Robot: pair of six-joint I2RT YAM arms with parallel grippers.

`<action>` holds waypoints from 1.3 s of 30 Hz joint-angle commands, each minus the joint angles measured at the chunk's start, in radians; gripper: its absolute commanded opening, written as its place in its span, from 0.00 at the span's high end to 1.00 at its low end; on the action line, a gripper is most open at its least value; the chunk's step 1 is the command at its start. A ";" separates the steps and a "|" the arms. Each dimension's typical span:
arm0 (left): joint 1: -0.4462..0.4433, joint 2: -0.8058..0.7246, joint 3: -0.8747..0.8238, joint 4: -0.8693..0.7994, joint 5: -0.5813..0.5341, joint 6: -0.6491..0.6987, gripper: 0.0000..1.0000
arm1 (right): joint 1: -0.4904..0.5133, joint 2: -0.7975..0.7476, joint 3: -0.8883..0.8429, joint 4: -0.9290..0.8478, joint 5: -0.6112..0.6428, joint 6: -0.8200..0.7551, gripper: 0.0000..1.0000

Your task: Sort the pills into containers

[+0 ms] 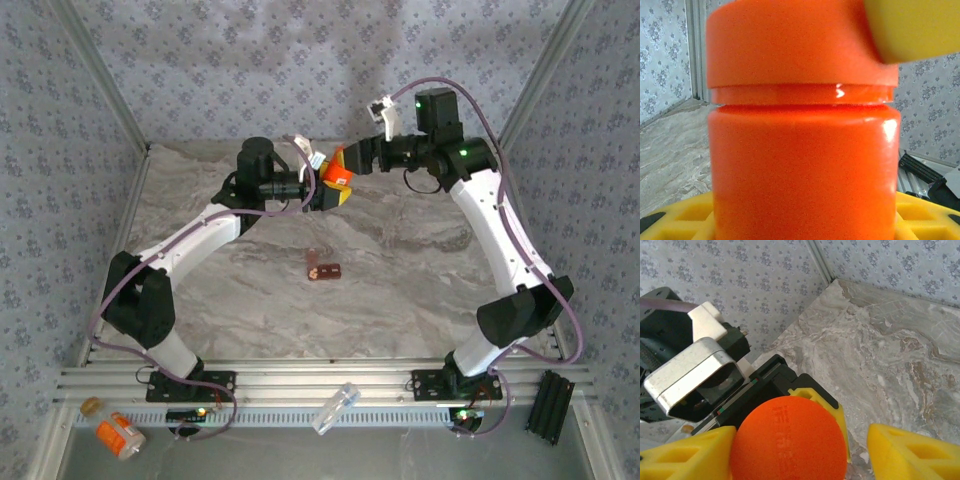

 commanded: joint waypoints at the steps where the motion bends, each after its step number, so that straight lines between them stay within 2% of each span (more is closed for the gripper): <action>1: 0.000 -0.004 0.031 0.020 0.032 0.000 1.00 | 0.008 0.011 0.023 -0.027 -0.016 -0.016 0.39; 5: -0.001 -0.001 0.033 0.023 0.027 0.001 1.00 | 0.014 0.009 0.006 -0.009 -0.015 0.000 0.55; 9: 0.000 -0.003 0.032 0.030 -0.001 0.002 1.00 | 0.031 -0.002 -0.053 0.051 0.037 0.079 0.59; 12: -0.003 -0.009 0.024 0.031 -0.065 0.016 1.00 | 0.053 -0.006 -0.111 0.123 0.099 0.181 0.60; 18: -0.033 -0.038 -0.020 0.034 -0.247 0.087 1.00 | 0.133 -0.006 -0.181 0.183 0.352 0.369 0.61; 21: -0.065 -0.045 -0.033 0.020 -0.339 0.141 1.00 | 0.167 -0.004 -0.215 0.224 0.432 0.440 0.62; 24: -0.093 -0.049 -0.044 0.009 -0.416 0.191 1.00 | 0.202 0.003 -0.229 0.249 0.498 0.478 0.62; 28: -0.095 -0.048 -0.065 0.048 -0.442 0.186 1.00 | 0.211 0.001 -0.239 0.277 0.513 0.505 0.62; 32: -0.092 -0.044 -0.068 0.060 -0.443 0.175 1.00 | 0.183 -0.023 -0.237 0.291 0.459 0.504 0.59; 34: -0.085 -0.042 -0.073 0.077 -0.438 0.159 1.00 | 0.150 -0.040 -0.240 0.317 0.399 0.502 0.52; 37: -0.068 -0.040 -0.081 0.101 -0.418 0.124 1.00 | 0.099 -0.084 -0.255 0.368 0.332 0.501 0.34; 39: -0.054 -0.044 -0.089 0.117 -0.404 0.107 1.00 | 0.060 -0.124 -0.276 0.383 0.300 0.498 0.26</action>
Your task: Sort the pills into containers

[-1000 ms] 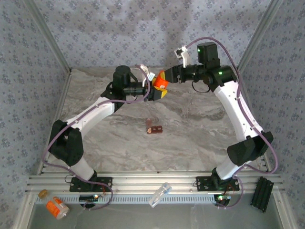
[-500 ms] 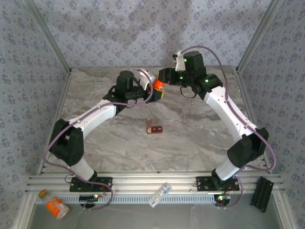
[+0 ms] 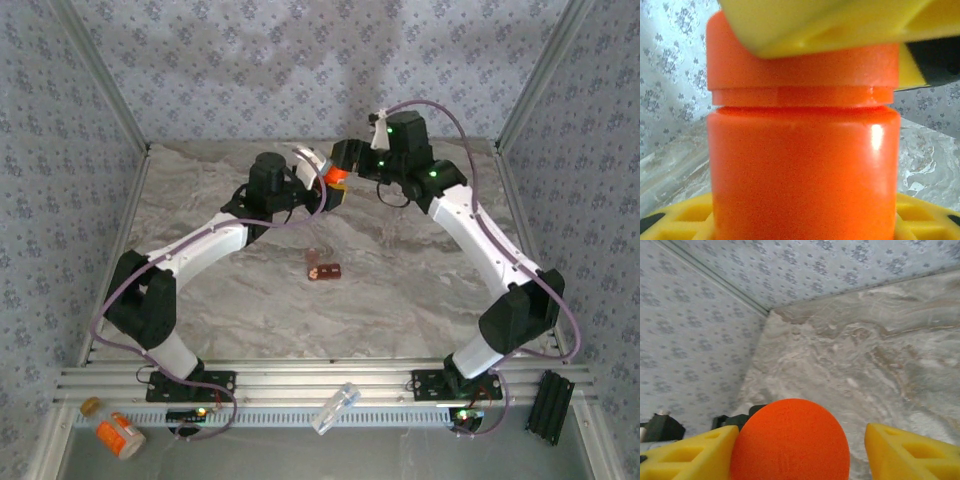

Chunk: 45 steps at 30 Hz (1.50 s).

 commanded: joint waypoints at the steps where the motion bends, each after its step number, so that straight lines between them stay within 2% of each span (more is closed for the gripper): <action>1: 0.009 -0.045 -0.006 0.113 0.056 -0.032 1.00 | -0.059 -0.096 -0.029 0.082 -0.115 0.016 0.24; 4: 0.029 -0.053 -0.014 0.124 0.103 -0.054 1.00 | -0.118 -0.152 -0.060 0.104 -0.157 0.011 0.21; 9: 0.067 -0.032 0.023 0.117 0.312 -0.122 1.00 | -0.208 -0.144 -0.022 0.058 -0.310 -0.102 0.19; 12: 0.074 -0.008 0.065 0.071 0.428 -0.134 1.00 | -0.217 -0.095 0.060 -0.055 -0.388 -0.250 0.16; 15: 0.073 0.017 0.110 0.011 0.499 -0.134 1.00 | -0.207 -0.047 0.131 -0.140 -0.446 -0.351 0.14; 22: 0.073 0.037 0.138 -0.027 0.551 -0.134 1.00 | -0.147 0.016 0.236 -0.275 -0.448 -0.464 0.15; 36: 0.068 0.049 0.152 -0.037 0.559 -0.131 1.00 | -0.108 0.058 0.242 -0.289 -0.445 -0.478 0.18; 39: 0.068 0.048 0.154 -0.042 0.559 -0.129 1.00 | -0.104 0.066 0.242 -0.288 -0.444 -0.476 0.21; 41: 0.069 0.046 0.154 -0.043 0.559 -0.128 1.00 | -0.105 0.069 0.241 -0.286 -0.445 -0.474 0.28; 45: 0.069 0.043 0.153 -0.046 0.554 -0.125 1.00 | -0.102 0.071 0.238 -0.282 -0.451 -0.463 0.50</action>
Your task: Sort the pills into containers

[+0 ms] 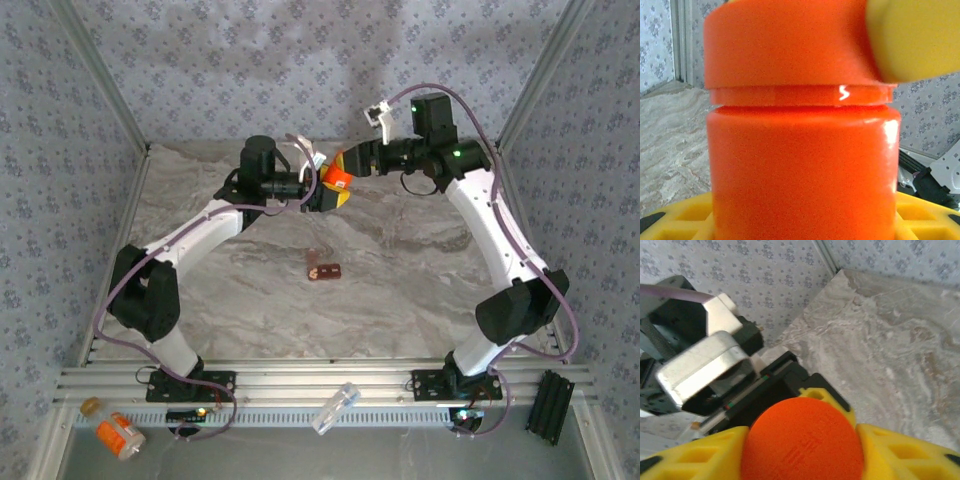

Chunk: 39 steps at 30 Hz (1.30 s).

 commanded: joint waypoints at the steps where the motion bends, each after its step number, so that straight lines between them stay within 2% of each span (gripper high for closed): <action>1: -0.007 -0.006 0.038 0.020 0.023 0.007 1.00 | 0.004 0.005 0.019 -0.001 -0.014 0.004 0.53; 5: -0.010 -0.016 0.035 0.033 -0.011 0.003 1.00 | 0.015 -0.010 -0.033 0.045 0.034 0.083 0.62; 8: -0.028 -0.032 0.024 0.041 -0.088 0.029 1.00 | 0.041 -0.021 -0.087 0.103 0.126 0.189 0.65; 13: -0.106 -0.064 -0.018 0.042 -0.338 0.143 1.00 | 0.122 -0.031 -0.162 0.165 0.336 0.364 0.69; 19: -0.188 -0.084 -0.098 0.174 -0.611 0.191 1.00 | 0.209 -0.037 -0.219 0.236 0.509 0.480 0.73; 22: -0.207 -0.081 -0.122 0.230 -0.674 0.184 1.00 | 0.219 -0.033 -0.223 0.257 0.535 0.509 0.73; 26: -0.210 -0.075 -0.129 0.248 -0.690 0.172 1.00 | 0.216 -0.034 -0.219 0.255 0.527 0.522 0.71; 29: -0.204 -0.073 -0.125 0.238 -0.688 0.170 1.00 | 0.189 -0.041 -0.207 0.258 0.465 0.512 0.63; 31: -0.186 -0.072 -0.116 0.223 -0.662 0.140 1.00 | 0.154 -0.063 -0.212 0.280 0.412 0.505 0.49; 34: -0.142 -0.076 -0.120 0.236 -0.600 0.080 1.00 | 0.090 -0.126 -0.246 0.338 0.344 0.500 0.33; 37: -0.103 -0.084 -0.126 0.248 -0.532 0.045 1.00 | 0.001 -0.184 -0.303 0.426 0.234 0.501 0.23; 39: -0.077 -0.084 -0.124 0.254 -0.473 0.021 1.00 | -0.050 -0.200 -0.325 0.472 0.136 0.501 0.20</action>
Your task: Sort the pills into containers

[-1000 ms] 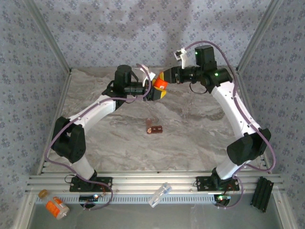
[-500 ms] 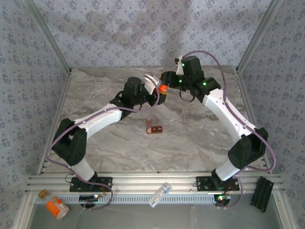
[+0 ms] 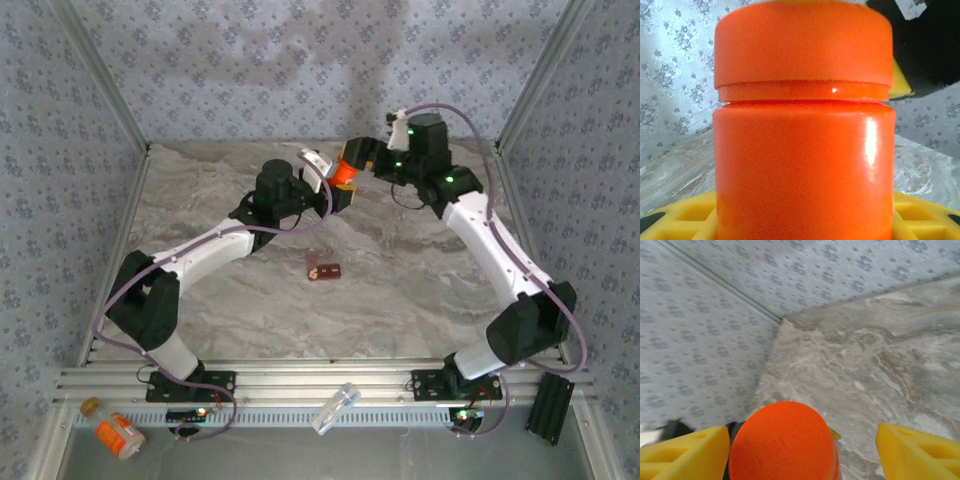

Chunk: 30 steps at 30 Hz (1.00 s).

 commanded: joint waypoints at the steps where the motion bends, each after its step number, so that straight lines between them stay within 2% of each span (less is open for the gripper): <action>1: 0.050 -0.040 0.022 0.081 0.143 -0.058 1.00 | -0.077 -0.059 -0.026 0.139 -0.222 0.011 0.20; 4: 0.079 -0.031 0.039 0.082 0.270 -0.095 1.00 | -0.110 -0.051 0.002 0.120 -0.332 -0.103 0.18; 8: 0.103 -0.001 0.094 0.053 0.444 -0.159 1.00 | -0.108 -0.023 0.081 -0.004 -0.373 -0.264 0.18; 11: 0.102 0.018 0.138 -0.001 0.525 -0.160 1.00 | -0.098 0.010 0.151 -0.108 -0.384 -0.350 0.19; 16: 0.102 0.034 0.166 -0.036 0.574 -0.154 1.00 | -0.066 0.050 0.224 -0.198 -0.364 -0.416 0.19; 25: 0.100 0.043 0.175 -0.048 0.598 -0.156 1.00 | -0.034 0.087 0.242 -0.224 -0.349 -0.433 0.22; 28: 0.101 0.043 0.177 -0.050 0.598 -0.154 1.00 | -0.031 0.091 0.242 -0.224 -0.349 -0.431 0.26; 30: 0.100 0.043 0.177 -0.052 0.597 -0.151 1.00 | -0.031 0.091 0.238 -0.223 -0.350 -0.430 0.33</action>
